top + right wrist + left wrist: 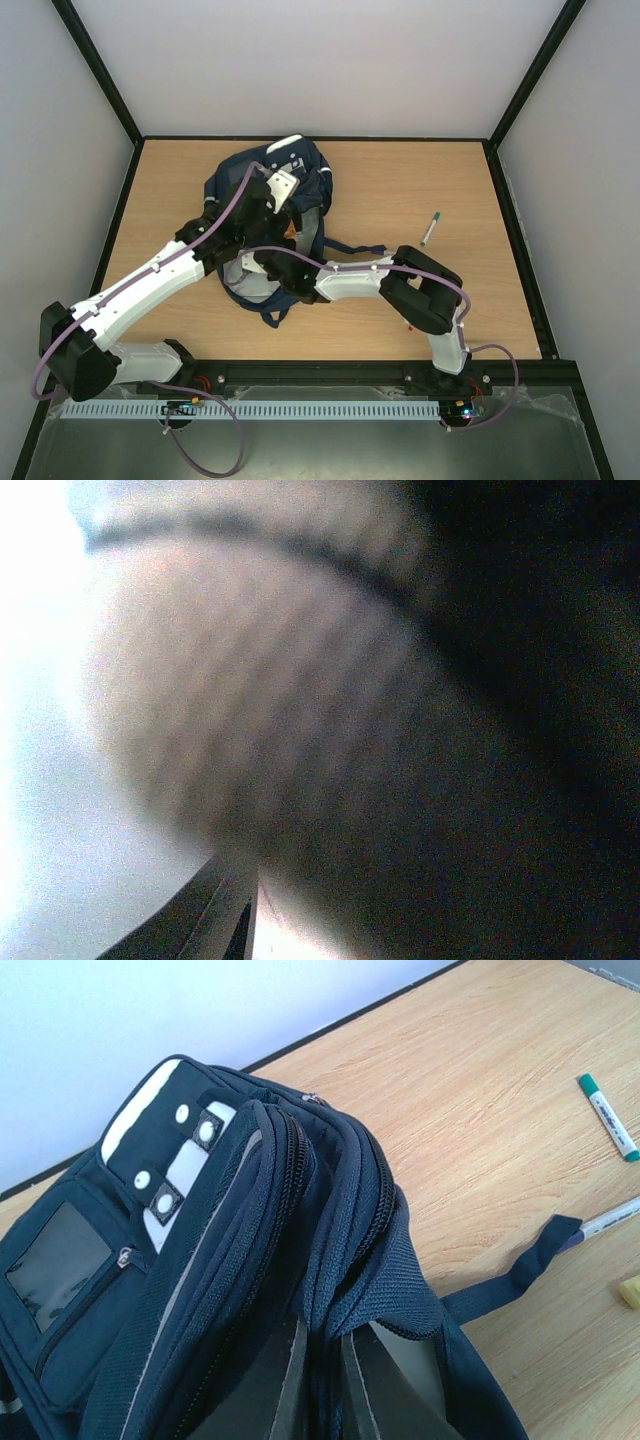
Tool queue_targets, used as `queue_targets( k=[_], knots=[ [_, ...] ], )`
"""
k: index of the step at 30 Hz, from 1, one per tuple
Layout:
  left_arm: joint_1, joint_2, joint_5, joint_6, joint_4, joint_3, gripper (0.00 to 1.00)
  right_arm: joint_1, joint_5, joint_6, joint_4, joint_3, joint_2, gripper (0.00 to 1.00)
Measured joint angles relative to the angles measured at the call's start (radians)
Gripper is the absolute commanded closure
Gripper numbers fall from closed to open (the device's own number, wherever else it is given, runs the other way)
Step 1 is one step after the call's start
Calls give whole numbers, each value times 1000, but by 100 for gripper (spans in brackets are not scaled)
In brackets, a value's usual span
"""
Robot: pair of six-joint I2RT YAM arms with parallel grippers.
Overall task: Pack the student bag
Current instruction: Place the book in the student bag.
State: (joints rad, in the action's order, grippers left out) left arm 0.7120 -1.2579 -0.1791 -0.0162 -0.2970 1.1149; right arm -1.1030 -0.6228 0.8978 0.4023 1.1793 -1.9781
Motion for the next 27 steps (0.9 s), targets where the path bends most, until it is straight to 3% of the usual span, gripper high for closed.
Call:
queue_targets(
  k=[5,17,22,27],
  knots=[
    [0,0,0,6,8,0,95,7,65,-98,-100,-38,87,61],
    [-1,-1,11,6,-8,0,95,90,301,-311,-301,-345,561,53],
    [2,-13,13,7,-6,0,94,273,417,-421,-395,-445,708,48],
    [42,-57,-6,6,0,0,94,560,579,-559,-456,-469,826,39]
  ],
)
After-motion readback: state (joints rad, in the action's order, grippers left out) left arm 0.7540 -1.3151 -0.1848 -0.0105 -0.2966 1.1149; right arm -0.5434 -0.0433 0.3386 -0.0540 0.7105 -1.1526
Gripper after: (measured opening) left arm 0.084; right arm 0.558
